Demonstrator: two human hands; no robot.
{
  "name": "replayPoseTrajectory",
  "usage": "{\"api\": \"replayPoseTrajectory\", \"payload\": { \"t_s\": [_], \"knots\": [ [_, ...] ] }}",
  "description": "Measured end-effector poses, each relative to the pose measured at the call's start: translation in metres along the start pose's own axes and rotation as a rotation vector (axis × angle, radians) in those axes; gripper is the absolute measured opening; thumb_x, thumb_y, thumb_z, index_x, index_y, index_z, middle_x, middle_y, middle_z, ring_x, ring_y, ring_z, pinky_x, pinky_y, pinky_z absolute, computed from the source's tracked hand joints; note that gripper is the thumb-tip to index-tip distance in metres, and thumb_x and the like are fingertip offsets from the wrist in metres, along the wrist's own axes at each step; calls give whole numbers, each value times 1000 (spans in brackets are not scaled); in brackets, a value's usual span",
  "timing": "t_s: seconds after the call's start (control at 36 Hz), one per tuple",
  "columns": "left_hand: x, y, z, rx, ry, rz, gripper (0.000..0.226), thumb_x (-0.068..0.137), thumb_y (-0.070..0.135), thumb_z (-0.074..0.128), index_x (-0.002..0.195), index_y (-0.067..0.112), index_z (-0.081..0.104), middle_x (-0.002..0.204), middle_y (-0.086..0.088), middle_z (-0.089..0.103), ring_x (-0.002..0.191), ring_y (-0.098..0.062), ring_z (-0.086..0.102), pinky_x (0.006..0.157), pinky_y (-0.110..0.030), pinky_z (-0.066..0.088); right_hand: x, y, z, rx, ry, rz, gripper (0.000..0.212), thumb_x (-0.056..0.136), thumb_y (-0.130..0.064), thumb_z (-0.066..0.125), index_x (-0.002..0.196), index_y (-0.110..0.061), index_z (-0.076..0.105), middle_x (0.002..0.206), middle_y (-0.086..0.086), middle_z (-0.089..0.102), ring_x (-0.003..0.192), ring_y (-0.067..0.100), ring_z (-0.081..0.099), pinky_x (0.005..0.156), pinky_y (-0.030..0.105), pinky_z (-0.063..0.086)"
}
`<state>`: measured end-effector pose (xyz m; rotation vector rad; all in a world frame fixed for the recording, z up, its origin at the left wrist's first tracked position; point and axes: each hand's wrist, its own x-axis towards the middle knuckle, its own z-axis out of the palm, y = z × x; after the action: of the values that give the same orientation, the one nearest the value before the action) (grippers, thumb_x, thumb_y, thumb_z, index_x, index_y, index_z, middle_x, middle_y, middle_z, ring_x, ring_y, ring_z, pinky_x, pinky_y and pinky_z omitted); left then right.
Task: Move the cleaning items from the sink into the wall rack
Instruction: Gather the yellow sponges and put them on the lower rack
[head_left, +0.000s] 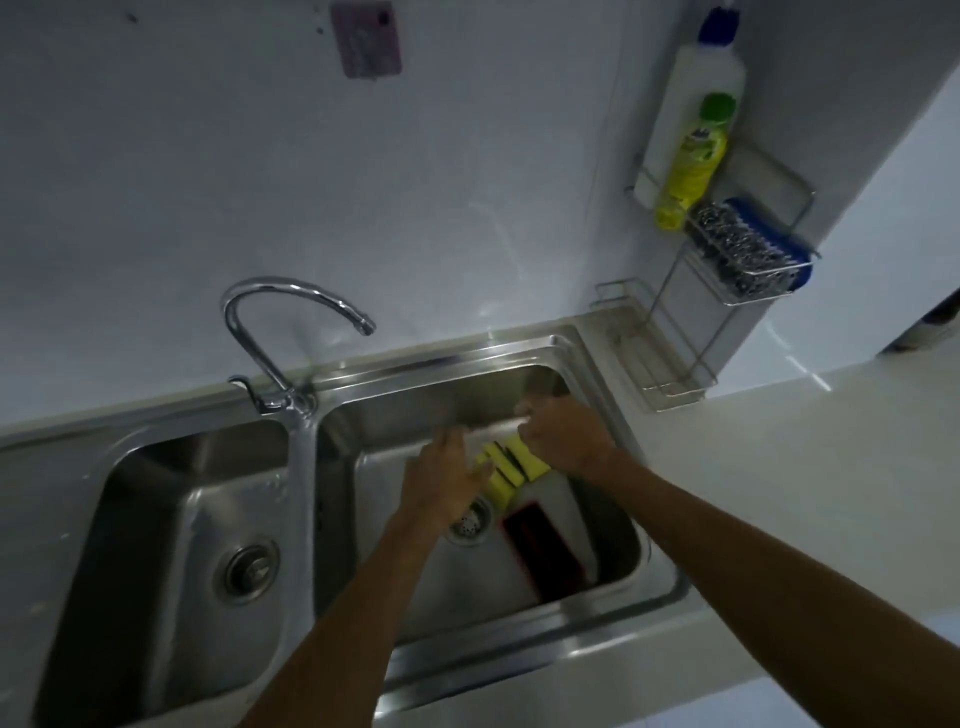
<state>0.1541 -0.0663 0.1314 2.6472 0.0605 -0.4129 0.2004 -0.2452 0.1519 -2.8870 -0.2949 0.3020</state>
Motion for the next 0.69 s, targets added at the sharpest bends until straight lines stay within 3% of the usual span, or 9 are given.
{"api": "replayPoseTrajectory", "payload": {
  "t_s": [0.06, 0.14, 0.28, 0.44, 0.53, 0.69],
  "knots": [
    [-7, -33, 26, -5, -49, -88, 70, 100, 55, 50, 155, 15, 33, 154, -11, 45, 139, -33, 46, 113, -48, 37, 0, -2, 45, 111, -114, 84, 37, 87, -38, 45, 119, -27, 62, 127, 0, 64, 113, 32, 64, 94, 39, 52],
    [-7, -64, 62, -32, -80, -140, 69, 101, 56, 47, 154, 14, 33, 153, -12, 46, 137, -35, 49, 112, -50, 38, 4, 1, 100, 223, -195, 227, 46, 81, -36, 51, 125, -29, 61, 129, 4, 63, 114, 33, 62, 90, 36, 50],
    [23, -77, 110, -189, -113, -176, 71, 99, 57, 51, 154, 15, 34, 152, -14, 46, 138, -36, 47, 113, -49, 36, 34, 20, 156, 233, -160, 319, 41, 88, -36, 56, 121, -11, 61, 127, 16, 63, 116, 37, 60, 91, 38, 49],
    [70, -69, 158, -408, -136, -194, 77, 100, 55, 52, 154, 4, 34, 154, -21, 45, 141, -36, 47, 116, -44, 39, 85, 53, 190, 203, -87, 439, 48, 97, -37, 50, 137, -11, 57, 139, 15, 56, 128, 37, 55, 102, 45, 47],
    [92, -65, 172, -417, -133, -208, 70, 100, 55, 51, 147, 3, 41, 145, -23, 53, 133, -38, 53, 108, -43, 45, 100, 67, 202, 216, -74, 455, 55, 98, -45, 47, 141, -12, 54, 142, 16, 55, 131, 36, 52, 107, 47, 45],
    [130, -55, 185, -565, -109, -298, 70, 100, 55, 51, 149, 8, 33, 144, -23, 54, 131, -41, 53, 104, -42, 46, 114, 84, 221, 188, -91, 434, 58, 94, -31, 57, 144, -6, 43, 131, 21, 61, 122, 40, 60, 96, 47, 51]
  ]
}}
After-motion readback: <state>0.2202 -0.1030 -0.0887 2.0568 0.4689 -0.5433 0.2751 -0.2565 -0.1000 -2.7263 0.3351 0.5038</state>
